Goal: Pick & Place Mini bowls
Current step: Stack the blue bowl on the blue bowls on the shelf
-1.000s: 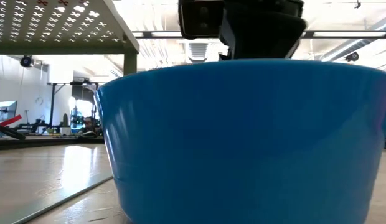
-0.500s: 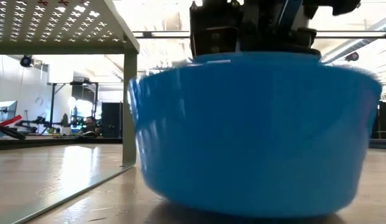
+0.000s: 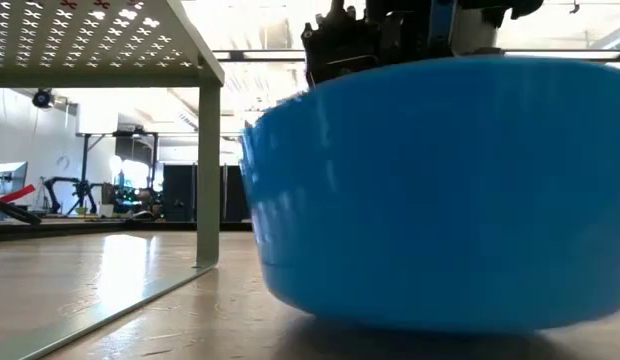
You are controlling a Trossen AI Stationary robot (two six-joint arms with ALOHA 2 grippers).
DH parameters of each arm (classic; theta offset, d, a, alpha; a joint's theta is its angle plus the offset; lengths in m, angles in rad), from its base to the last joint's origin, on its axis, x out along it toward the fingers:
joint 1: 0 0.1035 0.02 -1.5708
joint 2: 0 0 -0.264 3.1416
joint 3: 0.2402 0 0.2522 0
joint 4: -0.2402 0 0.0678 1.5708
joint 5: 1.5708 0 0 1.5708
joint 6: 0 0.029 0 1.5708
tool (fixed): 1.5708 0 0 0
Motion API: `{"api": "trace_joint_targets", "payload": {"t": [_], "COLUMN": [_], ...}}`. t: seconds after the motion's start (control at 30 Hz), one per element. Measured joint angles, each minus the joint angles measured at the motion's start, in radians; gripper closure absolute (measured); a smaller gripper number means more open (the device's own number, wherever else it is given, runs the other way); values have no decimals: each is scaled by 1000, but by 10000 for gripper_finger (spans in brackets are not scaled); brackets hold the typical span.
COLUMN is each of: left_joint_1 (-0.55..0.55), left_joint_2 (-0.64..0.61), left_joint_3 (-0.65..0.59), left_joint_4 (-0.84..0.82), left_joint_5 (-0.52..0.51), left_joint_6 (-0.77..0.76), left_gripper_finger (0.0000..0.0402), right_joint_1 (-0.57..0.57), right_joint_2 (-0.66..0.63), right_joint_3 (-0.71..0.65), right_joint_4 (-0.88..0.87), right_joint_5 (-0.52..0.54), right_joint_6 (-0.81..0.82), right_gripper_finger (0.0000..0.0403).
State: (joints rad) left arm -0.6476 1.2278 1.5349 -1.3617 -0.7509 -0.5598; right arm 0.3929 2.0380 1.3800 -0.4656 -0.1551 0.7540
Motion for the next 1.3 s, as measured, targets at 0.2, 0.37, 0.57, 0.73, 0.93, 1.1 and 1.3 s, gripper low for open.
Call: {"api": "trace_joint_targets", "payload": {"t": [0.2, 0.37, 0.57, 0.73, 0.93, 1.1, 1.3], "left_joint_1": [0, 0, 0, 0, 0, 0, 0], "left_joint_2": [0, 0, 0, 0, 0, 0, 0], "left_joint_3": [0, 0, 0, 0, 0, 0, 0], "left_joint_4": [0, 0, 0, 0, 0, 0, 0], "left_joint_5": [0, -1, -2, -2, -2, -2, -2], "left_joint_6": [10, 10, 10, 10, 11, 11, 11], "left_gripper_finger": [307, 307, 307, 307, 307, 307, 307], "right_joint_1": [-17, -55, -143, -257, -396, -484, -524], "right_joint_2": [-27, -96, -175, -184, -176, -163, -108], "right_joint_3": [0, 0, 0, 0, 0, 0, 0], "right_joint_4": [-3, -43, -220, -281, -275, -232, -146], "right_joint_5": [0, 32, 51, 53, 50, 51, 42], "right_joint_6": [6, 1, -4, -63, -77, -74, 1], "right_gripper_finger": [394, 394, 394, 394, 394, 394, 394]}}
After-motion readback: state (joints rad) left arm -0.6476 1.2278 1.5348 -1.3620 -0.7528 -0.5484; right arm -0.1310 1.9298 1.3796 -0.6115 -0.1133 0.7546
